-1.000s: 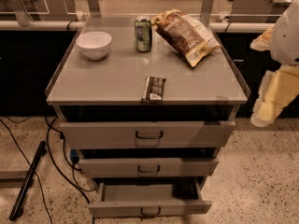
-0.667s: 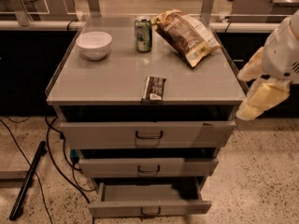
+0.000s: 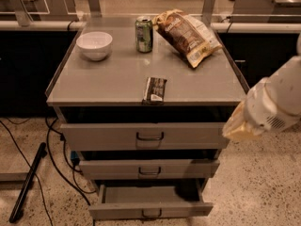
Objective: Close bottom drawer
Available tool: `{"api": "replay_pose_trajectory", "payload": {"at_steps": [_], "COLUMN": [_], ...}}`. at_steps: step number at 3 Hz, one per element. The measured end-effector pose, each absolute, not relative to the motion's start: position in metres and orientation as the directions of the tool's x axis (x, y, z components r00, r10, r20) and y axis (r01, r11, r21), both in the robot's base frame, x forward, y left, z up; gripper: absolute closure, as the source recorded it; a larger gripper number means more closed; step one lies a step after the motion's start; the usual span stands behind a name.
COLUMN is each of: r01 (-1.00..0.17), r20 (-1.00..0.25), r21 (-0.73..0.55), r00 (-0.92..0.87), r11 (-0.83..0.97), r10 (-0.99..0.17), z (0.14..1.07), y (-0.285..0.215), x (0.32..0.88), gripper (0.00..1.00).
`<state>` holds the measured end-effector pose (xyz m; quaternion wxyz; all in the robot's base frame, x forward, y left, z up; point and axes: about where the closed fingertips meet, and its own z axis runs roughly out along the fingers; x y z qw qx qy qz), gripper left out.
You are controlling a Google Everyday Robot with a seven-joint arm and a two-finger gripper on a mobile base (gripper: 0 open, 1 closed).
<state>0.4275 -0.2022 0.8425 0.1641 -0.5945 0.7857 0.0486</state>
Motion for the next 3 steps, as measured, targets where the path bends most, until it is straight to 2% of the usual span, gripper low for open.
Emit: {"api": "replay_pose_trajectory", "payload": {"at_steps": [1, 3], "r01": [-0.956, -0.953], "r20": [-0.293, -0.260], "r21": [-0.023, -0.022], "r00": [-0.274, -0.288], "r11": [0.294, 0.303], "r10": [-0.916, -0.922], "z": [0.755, 0.726], "y": [-0.201, -0.209], "x": [0.398, 0.398], "gripper": [1.00, 1.00]}}
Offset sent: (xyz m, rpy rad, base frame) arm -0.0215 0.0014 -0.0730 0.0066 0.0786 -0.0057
